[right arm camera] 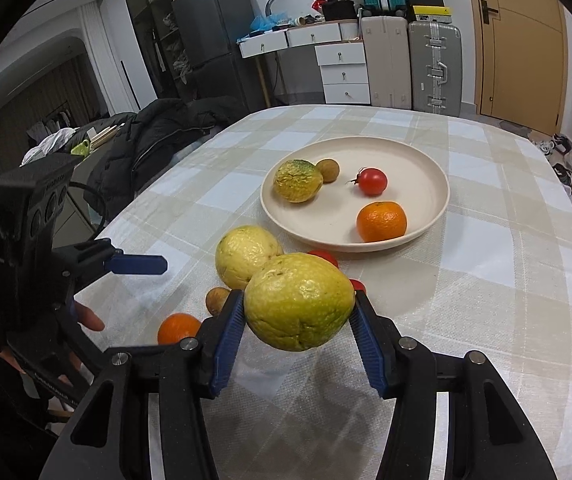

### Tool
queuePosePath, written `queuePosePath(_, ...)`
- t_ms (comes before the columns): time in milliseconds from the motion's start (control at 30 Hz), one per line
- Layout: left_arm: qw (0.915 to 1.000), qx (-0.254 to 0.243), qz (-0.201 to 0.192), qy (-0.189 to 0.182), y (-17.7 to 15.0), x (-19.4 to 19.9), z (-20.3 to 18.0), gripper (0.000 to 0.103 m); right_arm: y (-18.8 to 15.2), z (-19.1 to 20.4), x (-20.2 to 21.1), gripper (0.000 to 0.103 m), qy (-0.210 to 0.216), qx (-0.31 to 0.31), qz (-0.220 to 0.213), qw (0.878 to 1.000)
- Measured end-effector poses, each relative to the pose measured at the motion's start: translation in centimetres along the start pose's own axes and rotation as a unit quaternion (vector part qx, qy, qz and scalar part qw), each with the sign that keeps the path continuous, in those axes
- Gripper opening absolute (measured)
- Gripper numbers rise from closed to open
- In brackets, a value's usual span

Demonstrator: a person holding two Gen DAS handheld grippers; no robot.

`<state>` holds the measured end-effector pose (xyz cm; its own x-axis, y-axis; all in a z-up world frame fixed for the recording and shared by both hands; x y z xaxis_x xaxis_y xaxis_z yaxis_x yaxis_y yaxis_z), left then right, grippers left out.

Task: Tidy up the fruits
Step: 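Close the left tool on a mandarin orange while the right tool lifts the yellow citrus, then carry the orange in the left tool while the right tool carries the yellow citrus to the plate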

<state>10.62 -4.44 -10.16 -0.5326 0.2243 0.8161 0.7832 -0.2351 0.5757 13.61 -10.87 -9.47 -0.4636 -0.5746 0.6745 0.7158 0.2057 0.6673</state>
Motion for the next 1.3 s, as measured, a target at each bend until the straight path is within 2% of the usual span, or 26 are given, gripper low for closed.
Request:
queuePosePath(233,0.9991,-0.033,0.025,-0.013,-0.7,-0.7,-1.5,0.100,-0.2,0.0,0.0,0.054,0.001,0.002,0.003,1.000)
queuePosePath(500,0.9955,-0.069,0.043,-0.048,-1.6,-0.4,-2.8,0.081,-0.2,-0.1,0.0,0.054,-0.001,0.002,0.003,1.000)
queuePosePath(600,0.9936,-0.084,0.048,-0.058,-2.0,-0.2,-3.6,0.068,-0.2,0.0,0.0,0.054,-0.001,0.002,0.002,1.000)
queuePosePath(667,0.9924,-0.094,0.046,-0.065,-2.2,0.0,-4.0,0.051,-0.2,-0.1,0.0,0.054,0.000,0.002,0.002,1.000)
queuePosePath(733,0.9904,-0.103,0.045,-0.081,-2.3,0.3,-4.5,0.039,-0.2,-0.1,0.0,0.054,-0.001,0.002,0.002,1.000)
queuePosePath(1000,0.9920,-0.094,0.036,-0.076,-2.1,0.6,-3.9,0.038,-0.1,0.0,0.1,0.054,0.000,0.003,0.002,1.000)
queuePosePath(1300,0.9952,-0.069,-0.006,-0.069,-0.8,2.1,-2.4,0.038,-0.1,0.0,0.2,0.054,0.000,0.002,0.001,1.000)
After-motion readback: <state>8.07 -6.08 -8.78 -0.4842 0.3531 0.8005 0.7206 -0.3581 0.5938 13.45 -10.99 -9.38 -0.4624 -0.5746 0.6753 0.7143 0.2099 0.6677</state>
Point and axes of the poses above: each gripper's, at about its wrist camera, not at the fingertips, and x roughly against the way its jaws point, z to its left, y to its top, the point moved 6 cm from there along -x, roughly the way its jaws point, and after that the axes turned 10 degrees about -x, right-handed, at the moved point
